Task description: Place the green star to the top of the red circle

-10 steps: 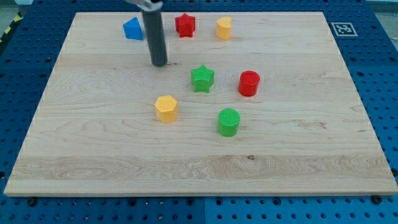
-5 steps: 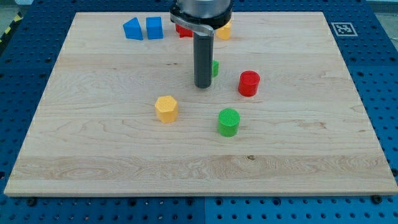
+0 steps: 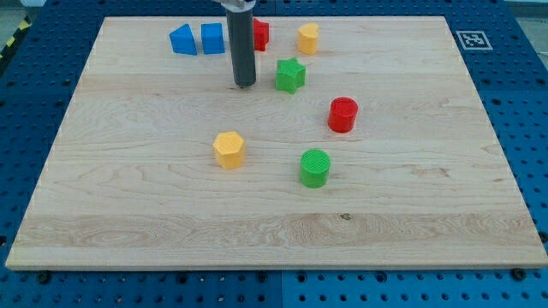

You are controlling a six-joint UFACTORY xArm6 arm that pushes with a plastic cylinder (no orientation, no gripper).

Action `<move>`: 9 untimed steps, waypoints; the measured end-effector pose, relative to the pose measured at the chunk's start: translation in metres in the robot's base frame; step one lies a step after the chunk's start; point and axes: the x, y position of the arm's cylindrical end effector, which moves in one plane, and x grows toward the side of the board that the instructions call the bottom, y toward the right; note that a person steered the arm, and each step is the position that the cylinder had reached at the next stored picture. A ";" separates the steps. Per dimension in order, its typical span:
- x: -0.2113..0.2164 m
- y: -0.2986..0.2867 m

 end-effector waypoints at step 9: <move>0.049 0.188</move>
